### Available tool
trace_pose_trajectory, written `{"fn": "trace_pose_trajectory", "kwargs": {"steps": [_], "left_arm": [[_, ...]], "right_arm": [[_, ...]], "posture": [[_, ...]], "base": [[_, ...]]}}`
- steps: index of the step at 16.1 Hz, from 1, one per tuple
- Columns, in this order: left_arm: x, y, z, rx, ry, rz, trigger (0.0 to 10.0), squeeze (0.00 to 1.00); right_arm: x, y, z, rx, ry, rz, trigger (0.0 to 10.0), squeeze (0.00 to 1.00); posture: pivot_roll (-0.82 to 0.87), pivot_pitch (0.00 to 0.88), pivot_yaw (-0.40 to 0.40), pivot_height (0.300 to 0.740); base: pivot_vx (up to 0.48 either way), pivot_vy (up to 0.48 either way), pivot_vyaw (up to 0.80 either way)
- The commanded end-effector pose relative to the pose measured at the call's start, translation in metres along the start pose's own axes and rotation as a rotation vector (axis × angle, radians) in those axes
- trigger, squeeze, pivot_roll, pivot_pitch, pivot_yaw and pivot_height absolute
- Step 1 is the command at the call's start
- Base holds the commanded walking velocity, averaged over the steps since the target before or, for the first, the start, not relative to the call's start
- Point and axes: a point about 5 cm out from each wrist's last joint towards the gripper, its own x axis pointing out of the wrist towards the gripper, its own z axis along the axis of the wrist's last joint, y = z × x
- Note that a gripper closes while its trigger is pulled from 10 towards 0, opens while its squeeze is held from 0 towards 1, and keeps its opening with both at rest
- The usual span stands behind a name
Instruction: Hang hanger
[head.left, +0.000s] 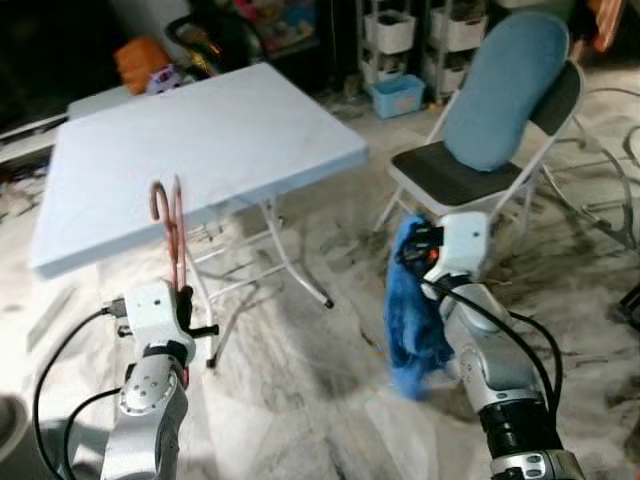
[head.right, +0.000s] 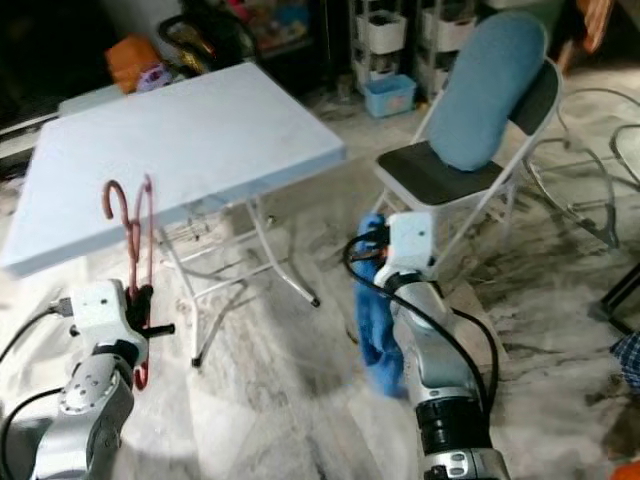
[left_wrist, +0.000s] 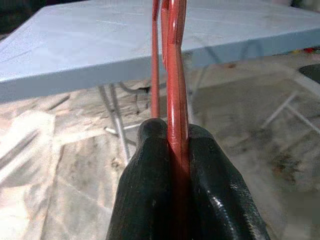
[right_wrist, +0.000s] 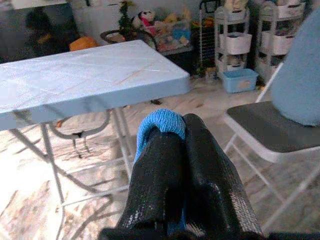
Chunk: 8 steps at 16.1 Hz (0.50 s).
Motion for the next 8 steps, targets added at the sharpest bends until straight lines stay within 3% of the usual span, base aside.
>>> {"fn": "trace_pose_trajectory", "kwargs": {"steps": [1, 5, 8], "left_arm": [[-0.001, -0.002, 0.003, 0.017, -0.024, -0.006, 10.0, 0.0], [-0.004, 0.008, 0.003, -0.001, -0.036, 0.077, 10.0, 0.0], [-0.005, 0.011, 0.001, 0.005, -0.04, 0.088, 10.0, 0.0]], "right_arm": [[0.0, -0.001, 0.0, -0.001, 0.004, 0.006, 10.0, 0.0], [0.005, 0.002, -0.003, -0.017, 0.036, 0.042, 10.0, 0.0], [0.01, 0.008, -0.003, -0.036, 0.036, 0.074, 10.0, 0.0]], "posture": [[-0.03, 0.0, 0.102, 0.74], [0.01, 0.0, 0.031, 0.74], [0.01, 0.0, 0.021, 0.74]], "base": [[0.0, 0.0, 0.0], [0.0, 0.0, 0.0], [0.0, 0.0, 0.0]]}}
